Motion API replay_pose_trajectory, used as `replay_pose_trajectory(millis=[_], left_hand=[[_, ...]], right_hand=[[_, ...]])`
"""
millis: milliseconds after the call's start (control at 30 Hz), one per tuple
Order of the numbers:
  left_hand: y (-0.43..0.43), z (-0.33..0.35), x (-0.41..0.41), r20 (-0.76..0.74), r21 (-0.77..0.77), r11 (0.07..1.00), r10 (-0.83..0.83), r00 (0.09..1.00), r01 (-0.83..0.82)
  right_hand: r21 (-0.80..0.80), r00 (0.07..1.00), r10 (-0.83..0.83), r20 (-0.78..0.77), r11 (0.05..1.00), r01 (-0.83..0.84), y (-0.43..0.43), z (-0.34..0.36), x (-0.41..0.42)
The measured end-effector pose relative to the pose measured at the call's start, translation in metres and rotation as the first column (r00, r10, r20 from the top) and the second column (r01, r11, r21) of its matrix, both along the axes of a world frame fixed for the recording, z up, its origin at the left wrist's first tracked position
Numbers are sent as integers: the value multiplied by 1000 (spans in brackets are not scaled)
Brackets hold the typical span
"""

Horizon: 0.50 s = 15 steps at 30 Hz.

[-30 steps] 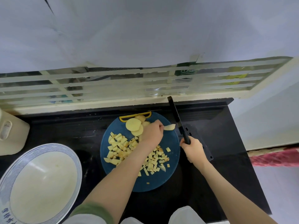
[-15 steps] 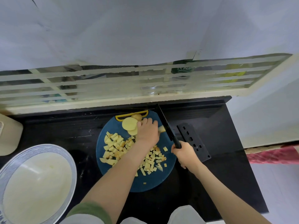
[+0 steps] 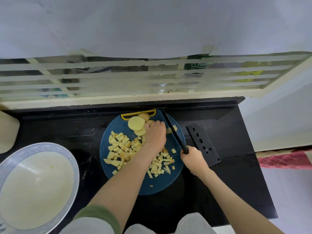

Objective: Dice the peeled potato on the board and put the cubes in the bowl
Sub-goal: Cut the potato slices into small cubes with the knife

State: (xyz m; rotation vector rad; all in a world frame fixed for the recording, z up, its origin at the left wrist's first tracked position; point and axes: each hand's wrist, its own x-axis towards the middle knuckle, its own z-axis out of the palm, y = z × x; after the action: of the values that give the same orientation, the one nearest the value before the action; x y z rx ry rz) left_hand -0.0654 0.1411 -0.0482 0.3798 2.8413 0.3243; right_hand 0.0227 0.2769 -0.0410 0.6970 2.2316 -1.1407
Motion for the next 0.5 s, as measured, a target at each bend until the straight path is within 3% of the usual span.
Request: replay_pose_trajectory(millis=[300, 500], left_hand=[[-2, 9, 14, -57, -149, 975, -176, 983, 166], [-10, 18, 12, 5, -191, 951, -248, 969, 244]], right_hand=[[139, 994, 84, 77, 986, -94, -4, -3, -11], [25, 999, -1, 32, 1000, 1, -9, 7, -13]])
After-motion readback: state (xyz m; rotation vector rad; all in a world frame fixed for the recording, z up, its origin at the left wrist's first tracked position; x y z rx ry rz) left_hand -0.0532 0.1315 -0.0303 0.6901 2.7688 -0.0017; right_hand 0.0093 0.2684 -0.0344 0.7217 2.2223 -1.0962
